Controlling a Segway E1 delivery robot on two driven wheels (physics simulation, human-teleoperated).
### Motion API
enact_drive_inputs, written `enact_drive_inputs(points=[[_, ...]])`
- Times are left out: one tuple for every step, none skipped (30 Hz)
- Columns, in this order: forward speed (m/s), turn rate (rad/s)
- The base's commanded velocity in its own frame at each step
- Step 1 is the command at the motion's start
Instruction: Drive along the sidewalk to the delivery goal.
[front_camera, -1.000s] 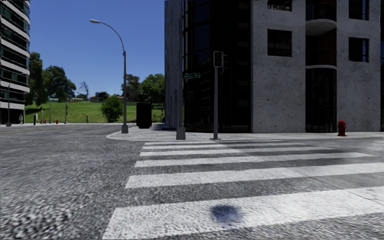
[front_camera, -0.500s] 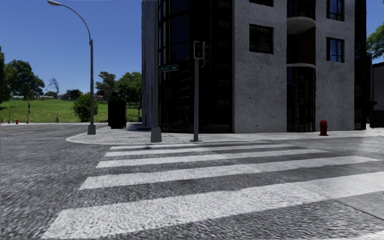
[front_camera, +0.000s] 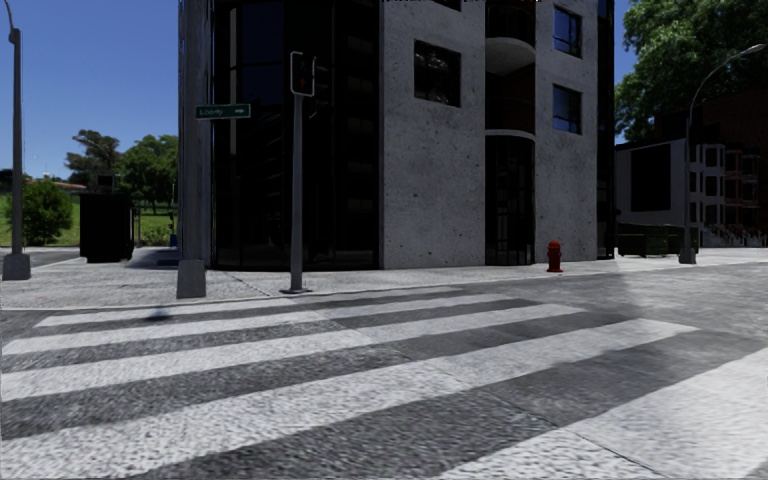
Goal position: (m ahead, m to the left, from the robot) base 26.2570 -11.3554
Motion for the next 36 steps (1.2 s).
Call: enact_drive_inputs(points=[[2.0,-0.56],[2.0,-0.54],[2.0,-0.43],[2.0,-0.43],[2.0,0.0],[2.0,0.0],[2.0,0.0],[2.0,0.0],[2.0,0.0],[2.0,0.0],[2.0,0.0],[2.0,0.0],[2.0,0.0],[2.0,0.0],[2.0,0.0],[2.0,0.0],[2.0,0.0],[2.0,0.0],[2.0,0.0],[2.0,0.0],[2.0,0.0],[2.0,0.0],[2.0,0.0],[2.0,0.0],[2.0,0.0],[2.0,0.0],[2.0,0.0],[2.0,0.0],[2.0,0.0],[2.0,0.0],[2.0,0.0],[2.0,0.0],[2.0,0.0],[2.0,0.0],[2.0,0.0],[2.0,0.0]])
